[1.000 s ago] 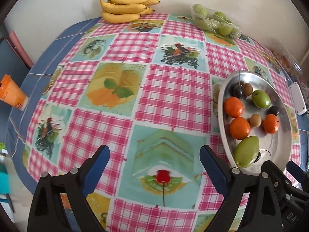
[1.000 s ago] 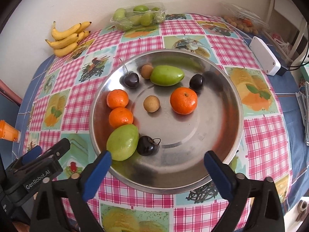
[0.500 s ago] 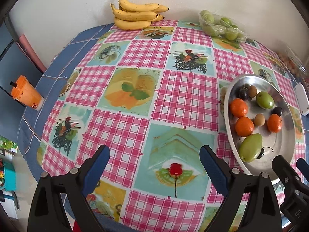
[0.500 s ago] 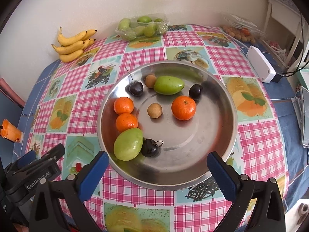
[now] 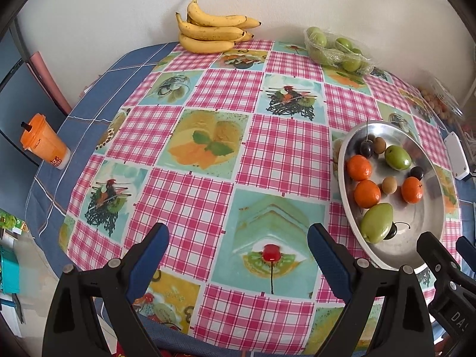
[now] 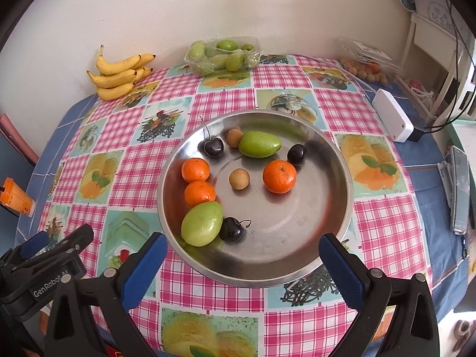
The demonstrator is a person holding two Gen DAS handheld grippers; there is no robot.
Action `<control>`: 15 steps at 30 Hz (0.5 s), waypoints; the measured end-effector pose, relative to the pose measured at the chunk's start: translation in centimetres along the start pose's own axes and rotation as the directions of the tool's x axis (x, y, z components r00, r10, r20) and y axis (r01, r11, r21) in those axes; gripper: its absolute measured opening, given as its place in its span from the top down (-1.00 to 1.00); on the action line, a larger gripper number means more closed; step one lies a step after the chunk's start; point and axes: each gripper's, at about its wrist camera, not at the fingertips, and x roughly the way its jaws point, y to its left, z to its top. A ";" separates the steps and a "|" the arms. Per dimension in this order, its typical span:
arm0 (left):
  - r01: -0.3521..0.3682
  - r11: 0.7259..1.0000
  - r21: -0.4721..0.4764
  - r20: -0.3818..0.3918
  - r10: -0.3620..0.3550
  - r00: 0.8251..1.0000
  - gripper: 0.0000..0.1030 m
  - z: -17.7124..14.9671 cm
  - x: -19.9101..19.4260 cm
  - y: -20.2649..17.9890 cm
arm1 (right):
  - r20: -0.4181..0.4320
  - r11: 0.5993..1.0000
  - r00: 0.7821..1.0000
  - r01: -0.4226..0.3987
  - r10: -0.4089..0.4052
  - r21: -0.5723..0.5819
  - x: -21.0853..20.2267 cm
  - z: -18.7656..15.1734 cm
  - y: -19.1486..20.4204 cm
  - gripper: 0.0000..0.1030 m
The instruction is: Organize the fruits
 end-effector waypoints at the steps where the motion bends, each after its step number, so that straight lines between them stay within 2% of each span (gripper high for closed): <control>1: 0.001 1.000 0.000 0.000 -0.001 1.000 -0.83 0.0 0.0 0.0 | 0.001 1.000 1.000 0.000 0.000 0.000 0.0 0.0 0.0 -1.00; 15: -0.005 1.000 0.014 0.001 0.005 1.000 -0.83 -0.1 -0.1 0.0 | 0.000 1.000 1.000 -0.007 0.007 0.002 0.2 0.1 0.1 -1.00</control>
